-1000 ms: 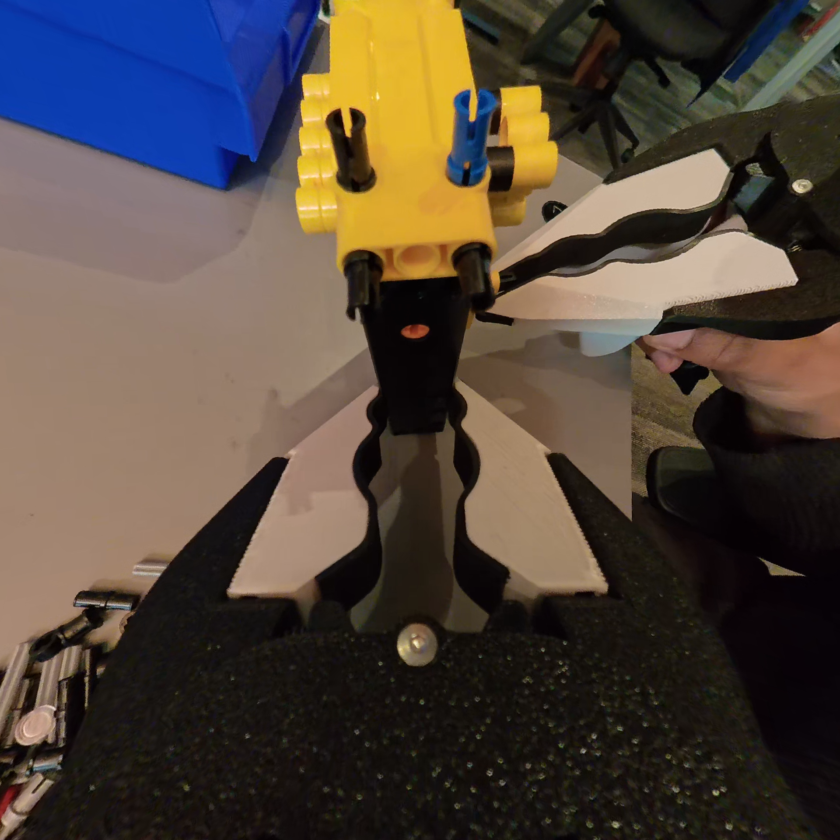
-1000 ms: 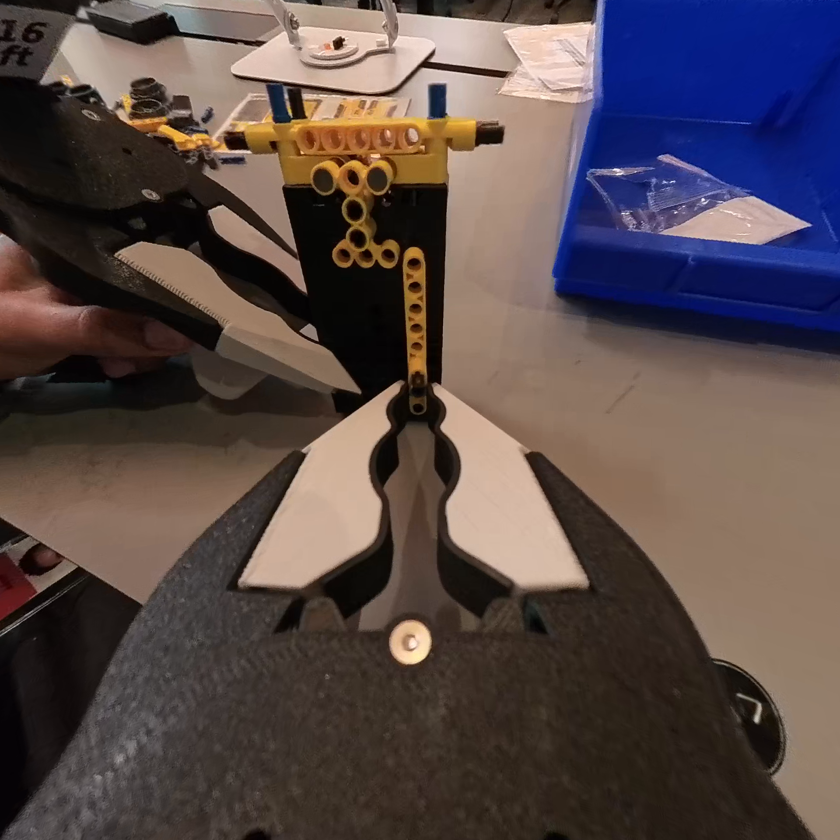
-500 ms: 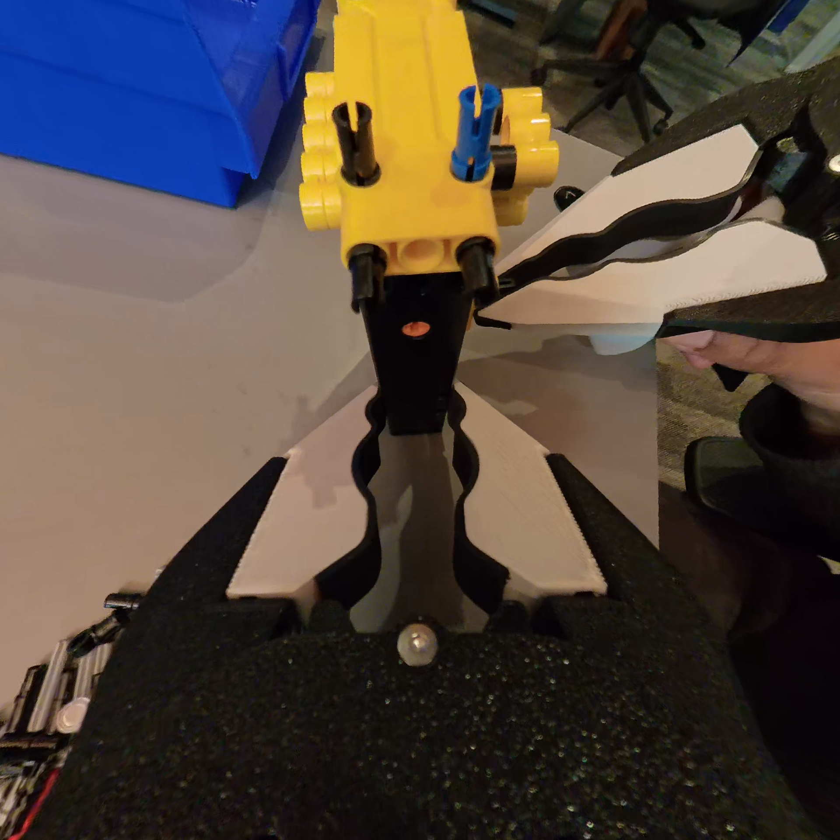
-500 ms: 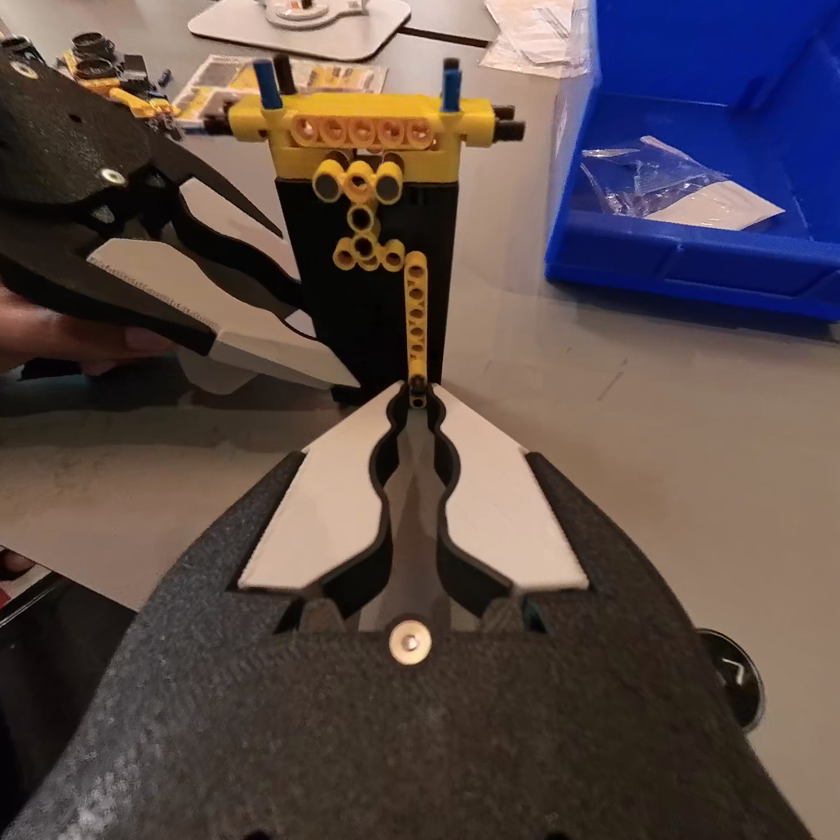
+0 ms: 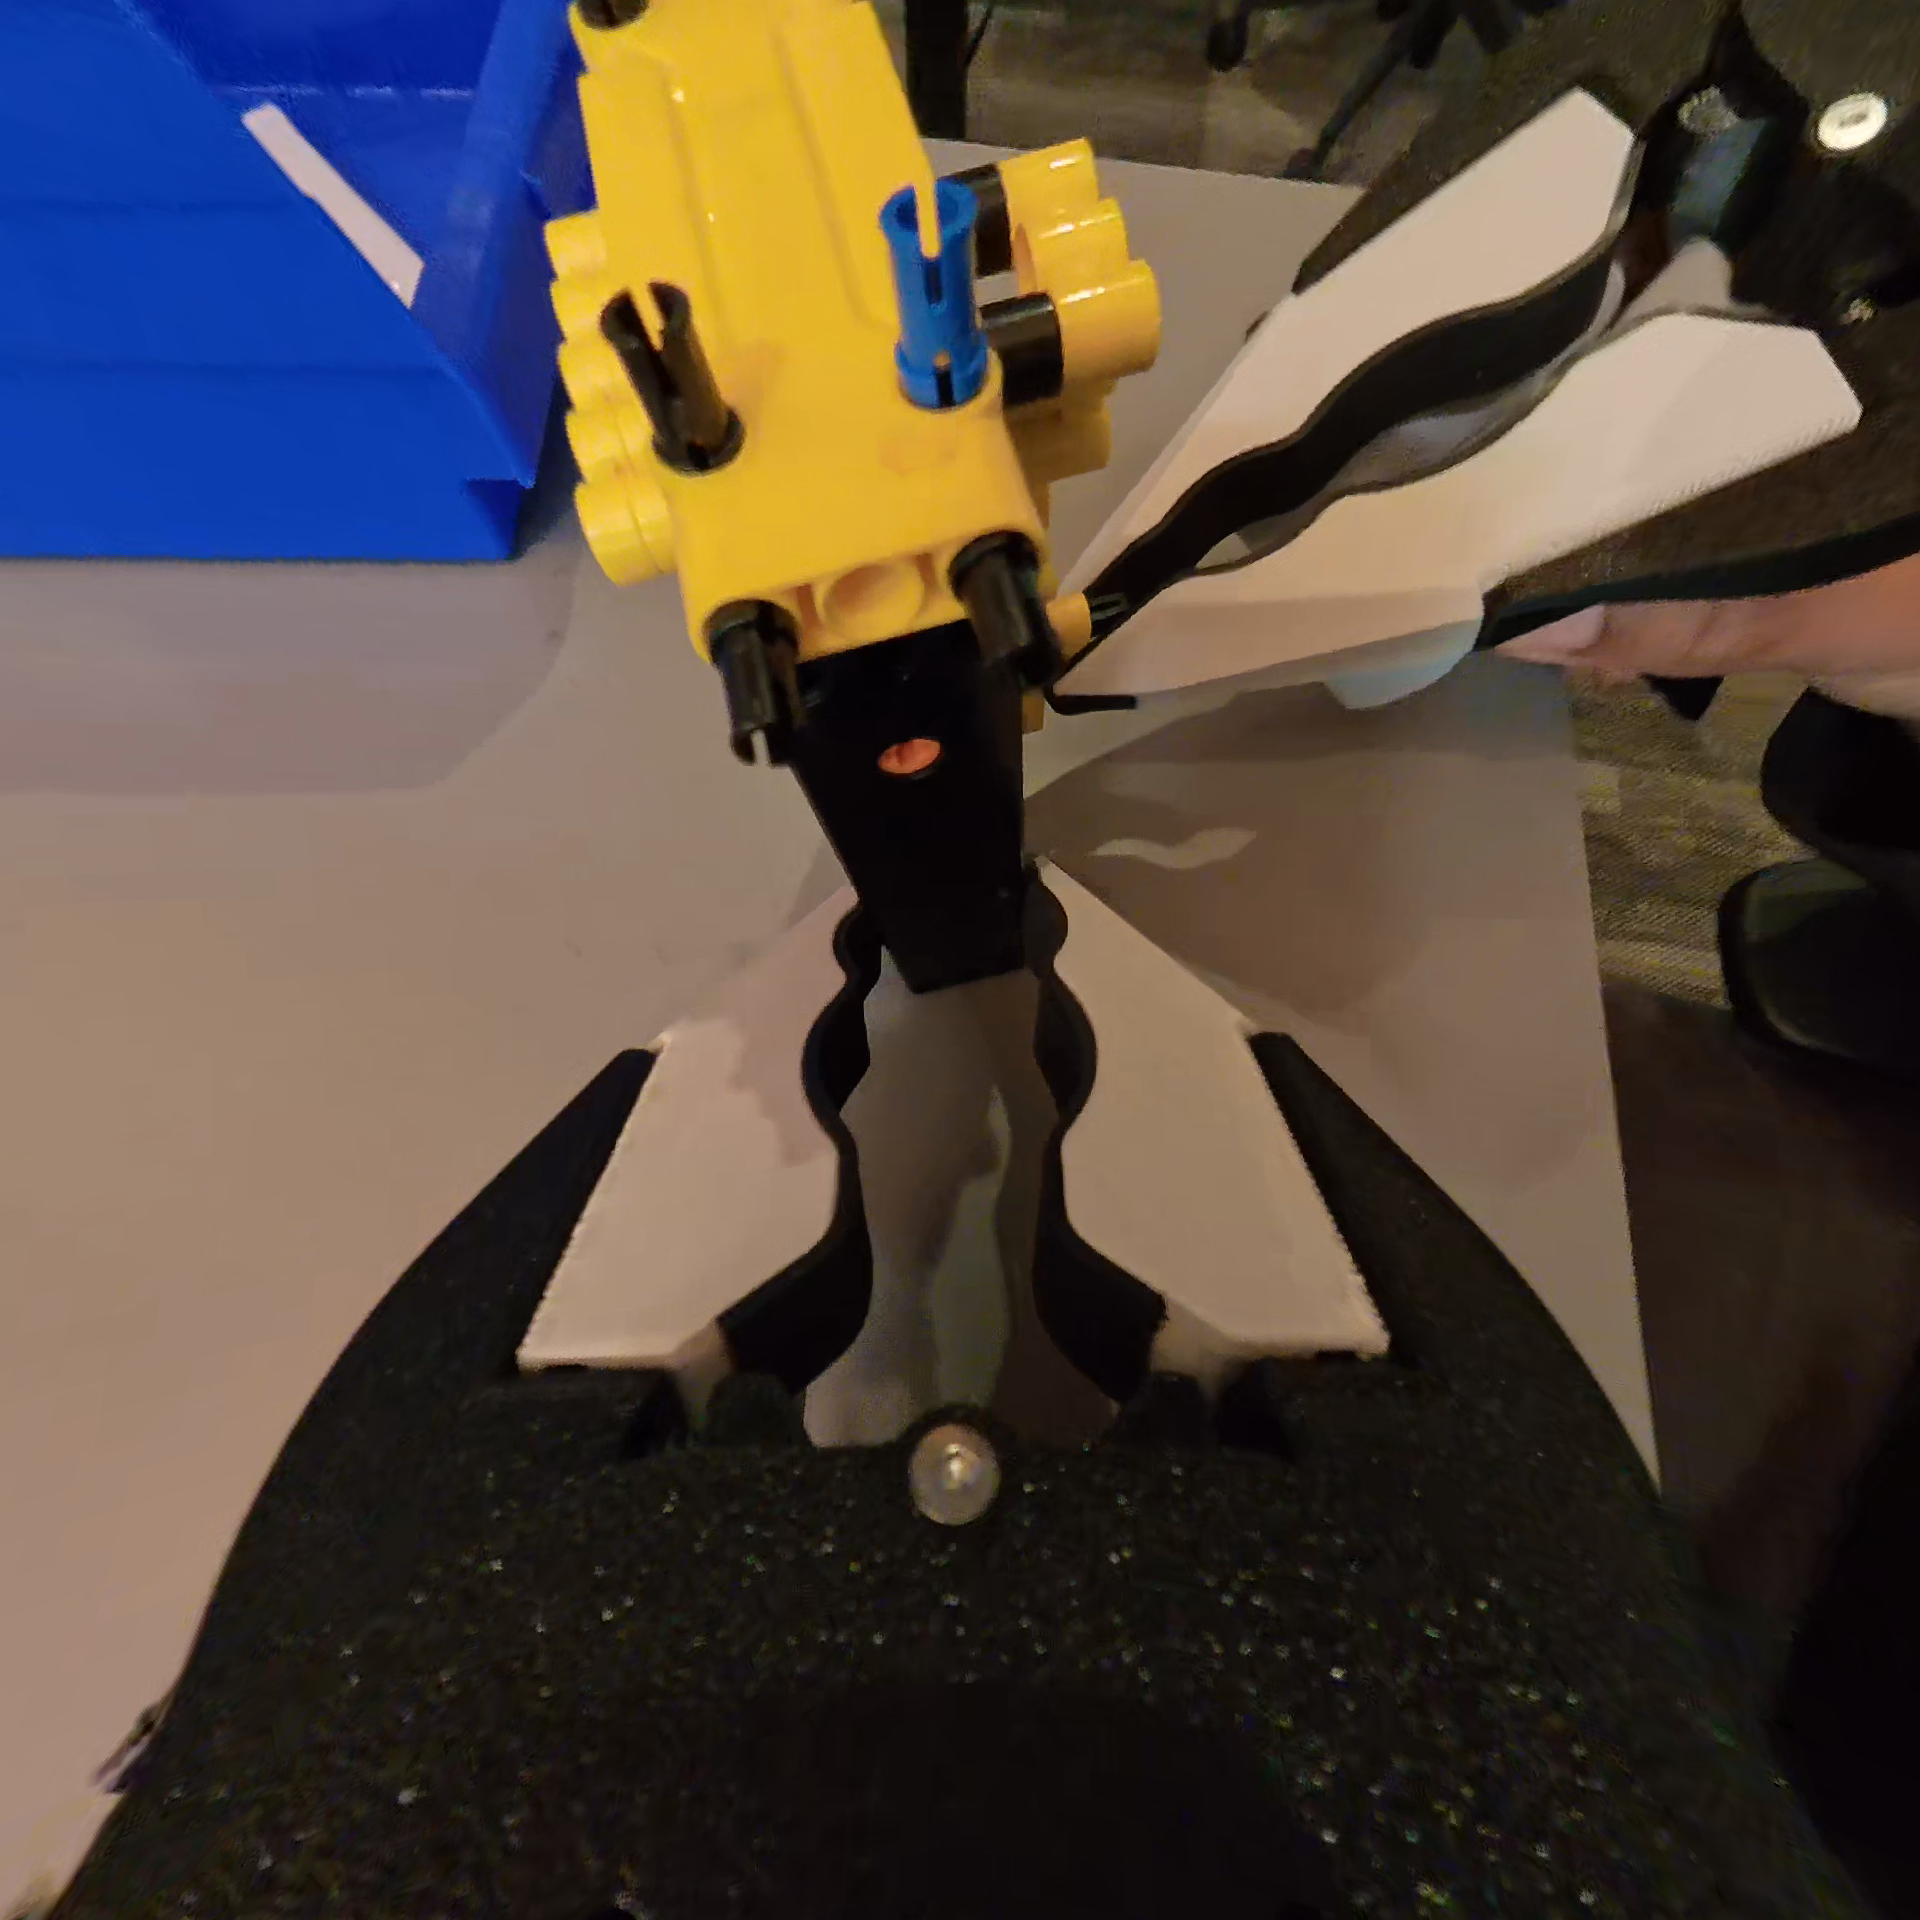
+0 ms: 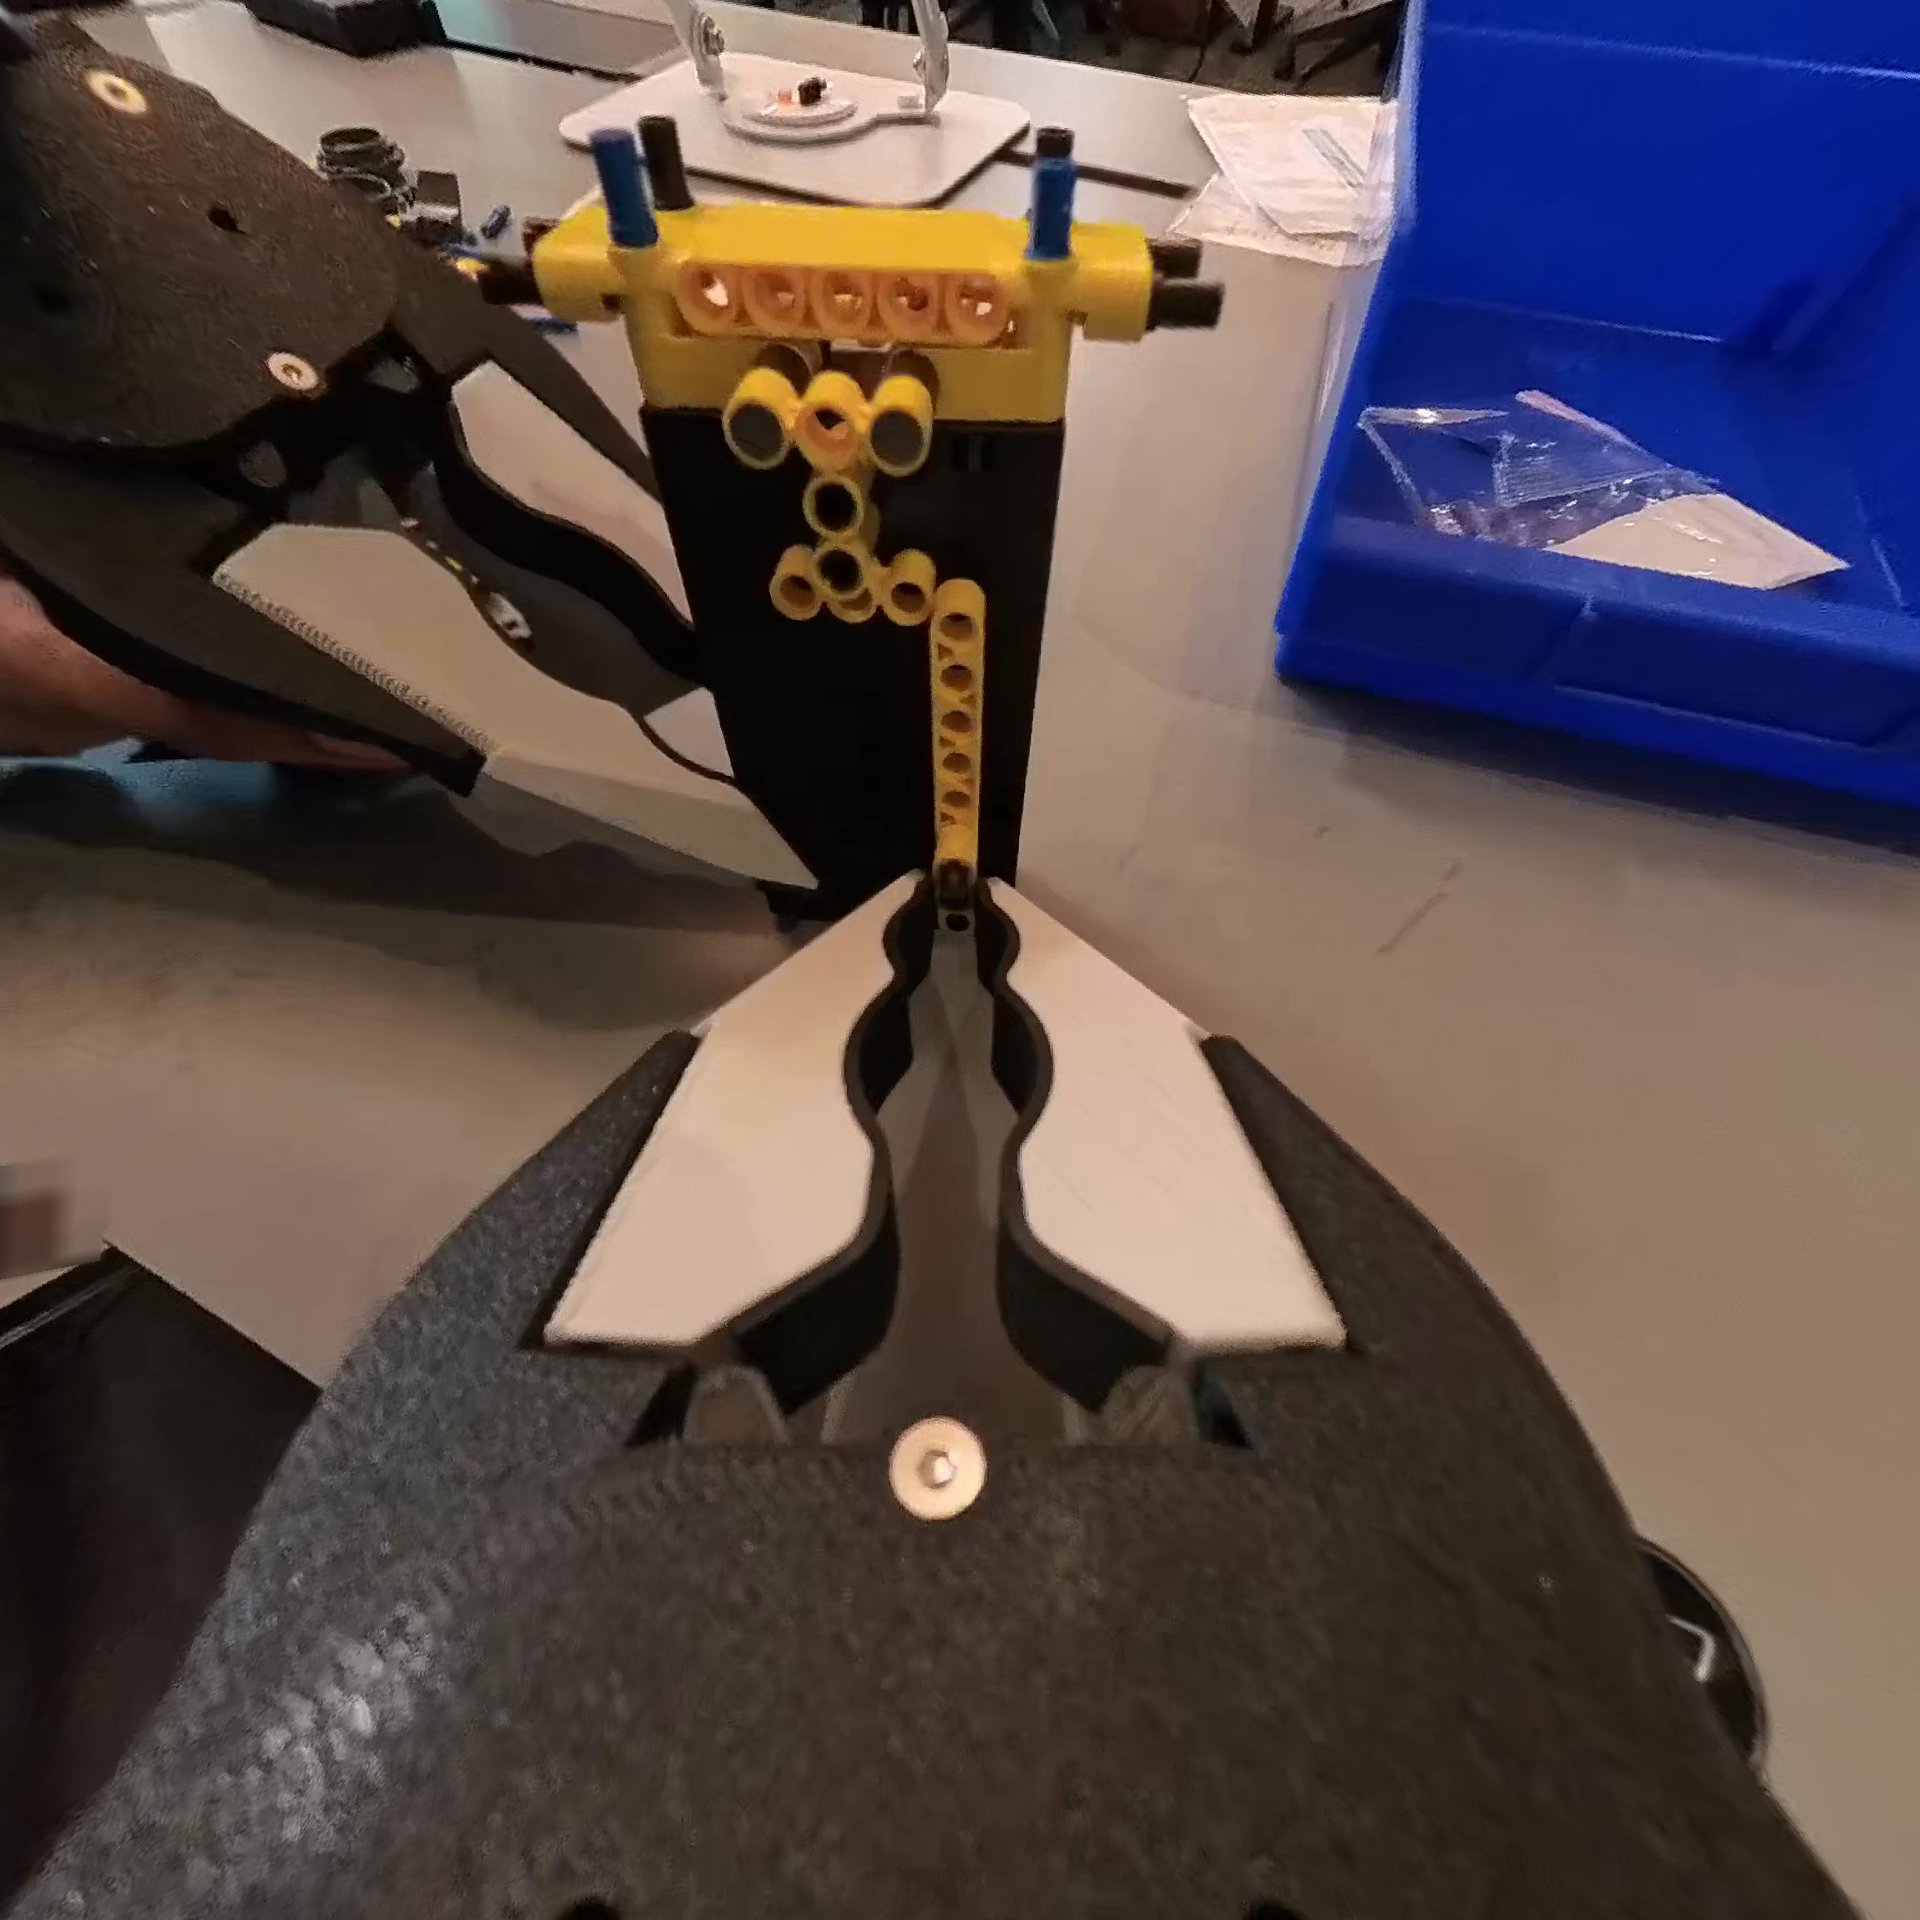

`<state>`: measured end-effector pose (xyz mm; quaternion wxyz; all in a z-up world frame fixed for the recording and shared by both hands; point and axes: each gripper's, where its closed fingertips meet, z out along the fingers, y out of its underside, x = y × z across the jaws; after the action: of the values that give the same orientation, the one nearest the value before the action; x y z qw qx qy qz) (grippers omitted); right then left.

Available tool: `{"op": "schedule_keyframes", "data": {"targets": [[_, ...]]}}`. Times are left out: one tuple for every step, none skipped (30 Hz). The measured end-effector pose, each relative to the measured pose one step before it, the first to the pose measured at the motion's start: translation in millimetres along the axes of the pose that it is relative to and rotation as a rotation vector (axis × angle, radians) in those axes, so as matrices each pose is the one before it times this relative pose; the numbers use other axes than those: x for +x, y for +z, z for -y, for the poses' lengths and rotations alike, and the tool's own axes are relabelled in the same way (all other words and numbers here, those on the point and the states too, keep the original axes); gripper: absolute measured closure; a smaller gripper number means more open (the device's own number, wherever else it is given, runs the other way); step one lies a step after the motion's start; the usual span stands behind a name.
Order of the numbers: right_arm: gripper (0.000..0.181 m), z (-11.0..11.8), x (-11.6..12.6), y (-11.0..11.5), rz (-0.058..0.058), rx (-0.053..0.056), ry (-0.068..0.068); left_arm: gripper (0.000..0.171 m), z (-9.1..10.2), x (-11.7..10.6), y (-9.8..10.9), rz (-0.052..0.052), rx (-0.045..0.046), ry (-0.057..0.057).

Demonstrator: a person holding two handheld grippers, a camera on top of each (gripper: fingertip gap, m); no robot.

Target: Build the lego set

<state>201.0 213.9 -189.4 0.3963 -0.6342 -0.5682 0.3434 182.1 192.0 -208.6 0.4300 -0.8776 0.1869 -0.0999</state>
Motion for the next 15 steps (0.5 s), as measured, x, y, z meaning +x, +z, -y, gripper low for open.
{"op": "schedule_keyframes", "data": {"targets": [[0.175, -0.68, 0.31, 0.0, 0.0072, -0.0042, -0.0033, 0.145, -0.32, 0.32, 0.11, 0.0055, -0.00454, 0.0249], [0.175, -0.46, 0.08, -0.08, 0.0108, -0.0027, -0.0012, 0.145, -0.08, 0.12, 0.12, -0.0009, -0.00364, 0.0137], [0.175, -0.3, 0.06, -0.12, 0.0112, -0.0011, 0.0056, 0.145, 0.0, 0.17, 0.15, -0.0041, 0.00015, 0.0021], [0.175, 0.01, 0.11, 0.13, 0.0106, -0.0007, 0.01, 0.145, 0.08, 0.04, 0.03, -0.0007, 0.00055, 0.0073], [0.175, -0.12, 0.29, 0.05, 0.0077, -0.0028, 0.003, 0.145, -0.15, 0.08, 0.07, 0.0025, -0.00148, 0.0117], [0.175, -0.19, 0.59, 0.13, 0.0055, -0.004, 0.0042, 0.144, -0.1, 0.42, 0.15, 0.0049, -0.00248, 0.0181], [0.175, -0.26, 0.49, 0.21, 0.0067, -0.0053, 0.0045, 0.144, -0.3, 0.33, 0.15, 0.0063, -0.00284, 0.0204], [0.175, -0.2, 0.51, 0.23, 0.0086, -0.0049, 0.002, 0.145, -0.12, 0.17, 0.19, 0.004, -0.0034, 0.0111], [0.175, 0.24, 0.3, 0.35, 0.0146, -0.0024, 0.0143, 0.144, -0.07, 0.12, -0.03, 0.0017, -0.0019, 0.0095], [0.175, 0.28, 0.1, 0.39, 0.0247, -0.0026, 0.0257, 0.145, -0.21, -0.05, -0.03, 0.0008, 0.00004, 0.0069], [0.175, -0.06, -0.31, 0.28, 0.0349, -0.0031, 0.0319, 0.144, -0.15, -0.04, -0.11, -0.0029, 0.00166, -0.0017], [0.175, -0.02, 0.11, -0.07, 0.0335, -0.003, 0.0292, 0.144, 0.06, -0.01, -0.09, -0.0049, 0.0016, -0.006], [0.175, 0.12, 0.65, -0.08, 0.0182, -0.0024, 0.0186, 0.144, 0.08, -0.05, 0.11, -0.0006, 0.00121, 0.0039], [0.175, -0.12, 0.13, 0.2, 0.0046, -0.0053, -0.006, 0.144, -0.11, 0.07, 0.03, 0.0034, -0.00186, 0.01], [0.175, -0.44, 0.13, 0.09, -0.006, -0.0087, -0.0255, 0.144, -0.11, 0.02, 0.09, 0.0039, -0.00285, 0.0116]]}}
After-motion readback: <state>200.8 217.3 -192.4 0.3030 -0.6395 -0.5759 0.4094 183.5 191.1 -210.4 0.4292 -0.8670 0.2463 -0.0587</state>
